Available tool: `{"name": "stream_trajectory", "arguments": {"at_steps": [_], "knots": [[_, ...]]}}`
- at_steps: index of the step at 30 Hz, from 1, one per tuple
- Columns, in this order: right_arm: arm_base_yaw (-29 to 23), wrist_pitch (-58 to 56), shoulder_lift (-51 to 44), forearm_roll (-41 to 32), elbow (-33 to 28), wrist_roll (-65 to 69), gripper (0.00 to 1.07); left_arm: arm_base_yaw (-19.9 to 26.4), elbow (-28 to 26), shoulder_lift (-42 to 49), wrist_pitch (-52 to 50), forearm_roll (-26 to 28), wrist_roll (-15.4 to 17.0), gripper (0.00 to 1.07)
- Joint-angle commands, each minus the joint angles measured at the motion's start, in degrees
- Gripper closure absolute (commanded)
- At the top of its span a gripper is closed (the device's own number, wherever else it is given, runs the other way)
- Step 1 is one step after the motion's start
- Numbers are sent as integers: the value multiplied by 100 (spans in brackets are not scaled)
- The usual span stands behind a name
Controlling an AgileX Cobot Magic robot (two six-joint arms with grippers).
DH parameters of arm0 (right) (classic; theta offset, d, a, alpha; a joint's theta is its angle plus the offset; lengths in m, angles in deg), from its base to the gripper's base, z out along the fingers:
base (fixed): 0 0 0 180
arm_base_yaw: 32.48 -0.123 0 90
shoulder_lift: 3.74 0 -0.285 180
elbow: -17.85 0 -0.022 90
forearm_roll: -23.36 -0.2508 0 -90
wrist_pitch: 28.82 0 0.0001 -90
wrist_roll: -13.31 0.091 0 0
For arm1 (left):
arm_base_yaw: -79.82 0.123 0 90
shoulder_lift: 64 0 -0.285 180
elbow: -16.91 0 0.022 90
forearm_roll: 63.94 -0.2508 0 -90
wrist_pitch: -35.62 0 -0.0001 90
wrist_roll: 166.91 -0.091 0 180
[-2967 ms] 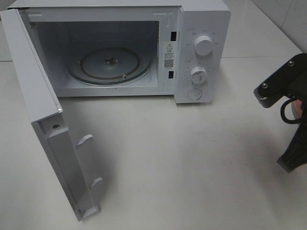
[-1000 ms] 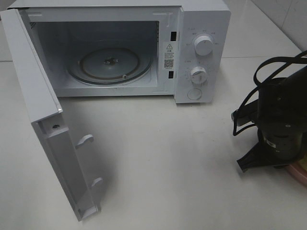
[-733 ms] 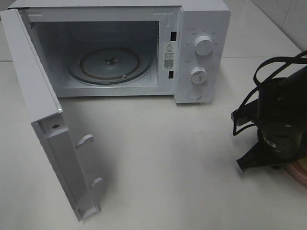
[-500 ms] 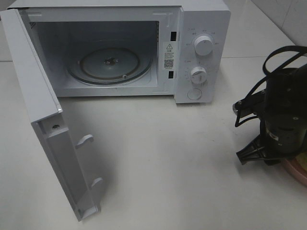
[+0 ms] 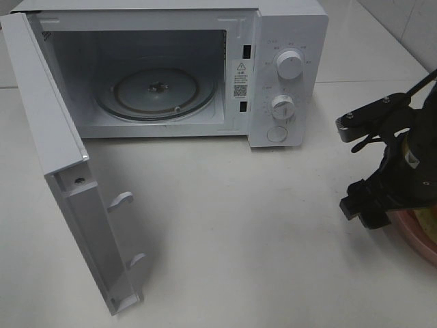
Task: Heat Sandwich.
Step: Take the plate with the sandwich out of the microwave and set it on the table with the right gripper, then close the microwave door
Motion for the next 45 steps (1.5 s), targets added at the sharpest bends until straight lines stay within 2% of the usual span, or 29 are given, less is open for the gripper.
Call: {"name": "stream_trajectory", "arguments": {"at_steps": [1, 7, 12, 32, 38, 42, 45], "knots": [[11, -172, -401, -602, 23, -705, 23, 0, 17, 126, -34, 17, 0, 10], [11, -435, -1226, -1530, 23, -1621, 25, 0, 17, 126, -34, 17, 0, 10], [11, -751, -1919, -1942, 23, -2005, 26, 0, 17, 126, -34, 17, 0, 10], [11, -2286, -4624, -1982, 17, -2011, 31, 0, 17, 126, -34, 17, 0, 10], [34, -2372, -5437, -1977, -103, -2011, 31, 0, 17, 126, -34, 17, 0, 10], [338, -2406, -6079, -2005, -453, -2097, 31, 0, 17, 126, -34, 17, 0, 10], [831, -2435, -6709, -2017, -716, -2229, 31, 0, 17, 126, -34, 17, 0, 10]]}}
